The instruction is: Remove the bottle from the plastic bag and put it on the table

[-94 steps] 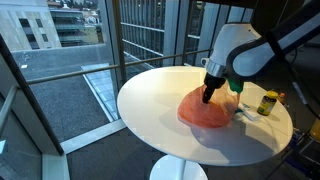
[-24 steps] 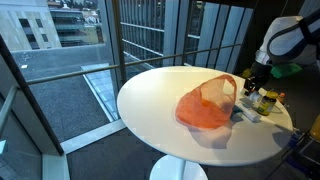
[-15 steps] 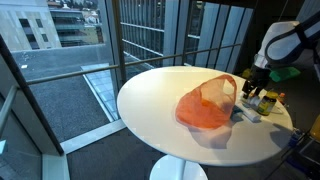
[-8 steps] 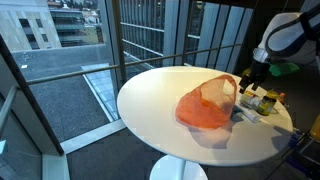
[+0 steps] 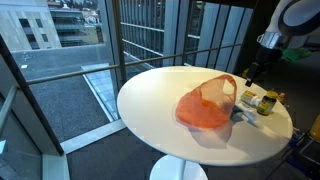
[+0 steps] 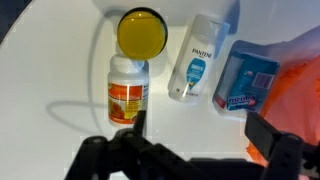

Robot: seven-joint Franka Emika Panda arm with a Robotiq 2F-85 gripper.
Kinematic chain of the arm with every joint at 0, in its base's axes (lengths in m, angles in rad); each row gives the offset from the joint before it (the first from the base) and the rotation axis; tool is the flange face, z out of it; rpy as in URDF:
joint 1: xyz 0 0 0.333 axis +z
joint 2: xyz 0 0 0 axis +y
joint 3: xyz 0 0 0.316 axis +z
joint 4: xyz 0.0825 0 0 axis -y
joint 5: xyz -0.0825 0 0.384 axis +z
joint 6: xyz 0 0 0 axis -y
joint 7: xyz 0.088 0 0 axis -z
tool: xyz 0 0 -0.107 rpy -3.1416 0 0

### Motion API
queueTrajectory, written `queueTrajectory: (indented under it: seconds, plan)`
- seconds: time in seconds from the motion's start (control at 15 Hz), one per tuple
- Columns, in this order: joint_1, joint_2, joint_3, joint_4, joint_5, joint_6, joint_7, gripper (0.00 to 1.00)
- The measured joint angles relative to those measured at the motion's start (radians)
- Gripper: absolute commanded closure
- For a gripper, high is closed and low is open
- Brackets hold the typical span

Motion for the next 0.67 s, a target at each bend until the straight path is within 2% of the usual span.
queueTrajectory:
  seconds: [0.67]
  plan:
    - [0.087,-0.171,0.015,-0.052,0.041,-0.123,-0.088,0.00]
